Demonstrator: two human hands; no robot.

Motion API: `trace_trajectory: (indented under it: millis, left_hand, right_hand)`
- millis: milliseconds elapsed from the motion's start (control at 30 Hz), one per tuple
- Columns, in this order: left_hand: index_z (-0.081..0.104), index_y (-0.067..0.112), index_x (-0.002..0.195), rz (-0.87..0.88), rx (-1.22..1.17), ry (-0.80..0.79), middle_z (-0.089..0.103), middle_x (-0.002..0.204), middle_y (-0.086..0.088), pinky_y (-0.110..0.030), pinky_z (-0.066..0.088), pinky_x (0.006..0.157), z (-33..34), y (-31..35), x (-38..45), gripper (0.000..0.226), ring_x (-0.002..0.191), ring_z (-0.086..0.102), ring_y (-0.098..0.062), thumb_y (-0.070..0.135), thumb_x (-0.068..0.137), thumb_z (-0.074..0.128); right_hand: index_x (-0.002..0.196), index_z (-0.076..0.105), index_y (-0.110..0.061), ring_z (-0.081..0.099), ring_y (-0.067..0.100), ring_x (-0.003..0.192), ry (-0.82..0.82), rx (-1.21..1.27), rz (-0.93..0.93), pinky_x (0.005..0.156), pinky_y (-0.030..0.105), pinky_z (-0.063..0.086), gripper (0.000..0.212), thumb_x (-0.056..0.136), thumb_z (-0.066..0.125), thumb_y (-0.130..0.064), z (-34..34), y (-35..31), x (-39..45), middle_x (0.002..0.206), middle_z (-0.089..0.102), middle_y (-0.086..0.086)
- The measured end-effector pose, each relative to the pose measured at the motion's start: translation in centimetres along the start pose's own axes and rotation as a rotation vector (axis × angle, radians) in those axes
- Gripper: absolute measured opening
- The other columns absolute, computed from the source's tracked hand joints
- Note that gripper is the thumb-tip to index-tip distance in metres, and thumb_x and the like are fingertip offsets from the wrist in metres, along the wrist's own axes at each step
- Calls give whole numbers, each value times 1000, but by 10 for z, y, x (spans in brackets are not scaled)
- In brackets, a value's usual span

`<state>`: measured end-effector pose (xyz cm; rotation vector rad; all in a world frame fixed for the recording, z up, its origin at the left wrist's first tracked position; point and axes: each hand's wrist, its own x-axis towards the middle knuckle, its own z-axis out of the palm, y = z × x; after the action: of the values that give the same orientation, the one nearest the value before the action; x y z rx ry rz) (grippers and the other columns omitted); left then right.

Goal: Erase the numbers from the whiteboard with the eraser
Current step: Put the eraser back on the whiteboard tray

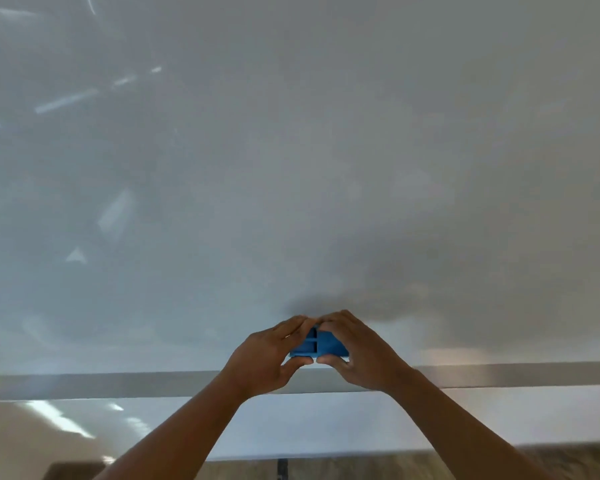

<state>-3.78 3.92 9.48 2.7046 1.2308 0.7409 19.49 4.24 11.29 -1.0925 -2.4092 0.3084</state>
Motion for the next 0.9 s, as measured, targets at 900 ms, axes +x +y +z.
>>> trace_trajectory:
  millis: [900]
  left_hand:
    - [68, 14, 123, -416, 187, -186, 71, 114, -3, -38, 58, 86, 150, 9, -26, 67, 99, 70, -23, 17, 61, 95]
  right_hand:
    - [116, 62, -10, 56, 27, 116, -105, -170, 326, 101, 40, 50, 44, 75, 77, -8, 132, 78, -64, 122, 61, 5]
